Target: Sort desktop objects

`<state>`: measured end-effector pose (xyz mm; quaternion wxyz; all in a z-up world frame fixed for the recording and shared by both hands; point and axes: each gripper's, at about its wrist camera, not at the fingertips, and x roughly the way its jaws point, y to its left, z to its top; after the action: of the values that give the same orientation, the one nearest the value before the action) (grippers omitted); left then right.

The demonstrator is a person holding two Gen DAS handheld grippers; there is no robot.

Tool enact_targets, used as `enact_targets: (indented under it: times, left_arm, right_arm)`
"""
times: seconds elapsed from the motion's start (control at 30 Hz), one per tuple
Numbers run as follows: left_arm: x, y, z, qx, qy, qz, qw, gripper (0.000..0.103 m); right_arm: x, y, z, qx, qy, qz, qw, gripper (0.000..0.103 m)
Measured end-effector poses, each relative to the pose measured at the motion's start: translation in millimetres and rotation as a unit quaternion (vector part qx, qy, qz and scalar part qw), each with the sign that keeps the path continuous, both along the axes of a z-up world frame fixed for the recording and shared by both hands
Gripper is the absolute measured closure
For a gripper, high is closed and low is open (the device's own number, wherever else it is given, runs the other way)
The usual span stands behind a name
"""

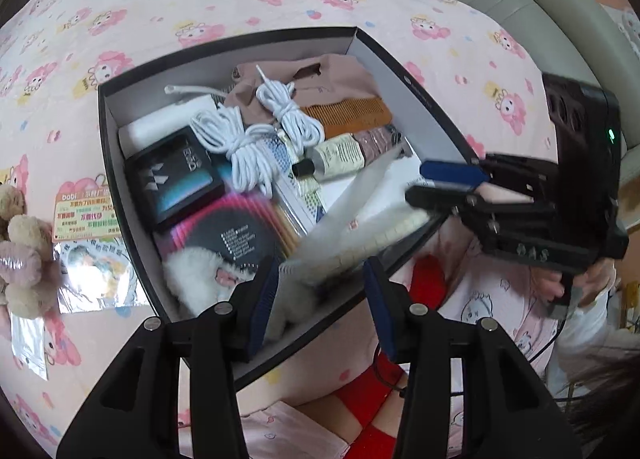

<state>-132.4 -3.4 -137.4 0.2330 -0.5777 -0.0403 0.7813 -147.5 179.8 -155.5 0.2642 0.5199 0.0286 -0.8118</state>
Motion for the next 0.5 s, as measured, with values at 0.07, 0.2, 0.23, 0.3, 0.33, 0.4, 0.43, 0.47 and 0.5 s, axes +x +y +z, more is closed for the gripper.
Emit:
enact_targets:
  times: [0.07,0.2,0.23,0.3,0.33,0.4,0.43,0.47,0.5]
  left_arm:
    - [3.5,1.2,-3.7,-0.003,0.001,-0.007,1.0,0.058]
    - [-11.1,1.4,-11.9,0.0,0.002,0.016,0.9999,0.058]
    - [-17.2,2.2,-15.1,0.005,0.001,0.022,0.9997,0.058]
    - [-31.1,2.5,-24.1,0.022,-0.012,0.044,0.9987,0.058]
    - [-37.7,1.3,-29.4,0.027,-0.022,0.061,0.9975,0.06]
    - [-49.1,-3.4,-37.7,0.038,-0.033,0.1,0.9937,0.065]
    - [-54.2,-6.4,-42.4,0.047,-0.044,0.117,0.991,0.065]
    - [-58.8,-9.5,-47.6,0.06,-0.057,0.132,0.9878,0.065]
    - [-62.7,-11.7,-52.6,0.07,-0.068,0.146,0.9845,0.067]
  right_arm:
    - [-1.7,1.8,1.5,0.007,0.011,-0.012,1.0,0.07]
    - [-1.6,9.8,4.9,-0.017,0.007,-0.02,1.0,0.07]
    - [-0.5,9.7,6.1,-0.019,0.008,-0.019,1.0,0.07]
    - [0.9,8.6,9.1,-0.019,0.014,-0.019,1.0,0.07]
    - [0.8,9.2,10.9,-0.022,0.017,-0.021,0.999,0.07]
    - [-1.9,12.5,12.4,-0.029,0.021,-0.033,0.999,0.07]
    - [-5.8,14.6,11.8,-0.03,0.02,-0.041,0.999,0.07]
    - [-11.0,15.8,10.1,-0.031,0.015,-0.048,0.998,0.07]
    - [-17.3,16.6,7.6,-0.036,0.008,-0.055,0.998,0.07]
